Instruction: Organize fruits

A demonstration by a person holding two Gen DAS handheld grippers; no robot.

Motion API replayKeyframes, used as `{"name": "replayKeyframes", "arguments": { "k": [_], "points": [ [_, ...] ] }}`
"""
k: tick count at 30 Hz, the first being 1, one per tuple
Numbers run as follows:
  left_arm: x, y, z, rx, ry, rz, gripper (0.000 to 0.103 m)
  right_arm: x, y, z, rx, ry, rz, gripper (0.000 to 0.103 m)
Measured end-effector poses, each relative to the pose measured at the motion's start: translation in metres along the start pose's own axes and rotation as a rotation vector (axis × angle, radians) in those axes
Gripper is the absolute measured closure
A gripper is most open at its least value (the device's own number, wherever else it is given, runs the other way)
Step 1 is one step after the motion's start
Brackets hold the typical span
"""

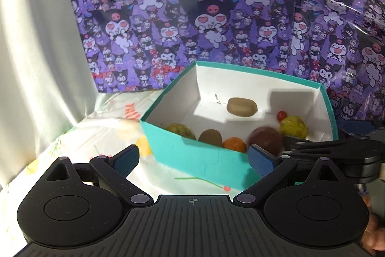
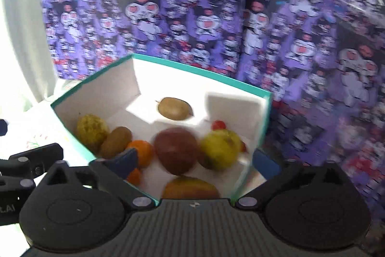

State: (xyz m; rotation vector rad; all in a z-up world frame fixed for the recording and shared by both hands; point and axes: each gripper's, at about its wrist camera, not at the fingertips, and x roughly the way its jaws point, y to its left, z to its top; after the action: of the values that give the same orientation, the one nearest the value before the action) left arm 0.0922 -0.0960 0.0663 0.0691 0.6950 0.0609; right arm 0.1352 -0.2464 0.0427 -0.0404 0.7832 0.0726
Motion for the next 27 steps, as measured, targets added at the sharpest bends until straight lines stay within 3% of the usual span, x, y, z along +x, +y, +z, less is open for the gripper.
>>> {"name": "replayKeyframes", "arguments": {
  "k": [5,8,13,27],
  "points": [
    [0.008,0.008,0.007,-0.024,0.096,0.008,0.003,-0.011,-0.003,0.0,0.0,0.131,-0.044,0.0],
    [0.012,0.005,0.014,0.022,0.14,0.034,0.003,-0.012,-0.001,0.0,-0.027,0.194,-0.062,0.0],
    [0.017,-0.001,0.023,0.099,0.159,0.074,0.003,-0.017,0.002,0.004,-0.027,0.216,-0.07,0.0],
    [0.047,-0.021,0.046,0.194,0.312,0.026,0.003,0.005,0.011,0.021,-0.027,0.389,-0.118,0.0]
  ]
}}
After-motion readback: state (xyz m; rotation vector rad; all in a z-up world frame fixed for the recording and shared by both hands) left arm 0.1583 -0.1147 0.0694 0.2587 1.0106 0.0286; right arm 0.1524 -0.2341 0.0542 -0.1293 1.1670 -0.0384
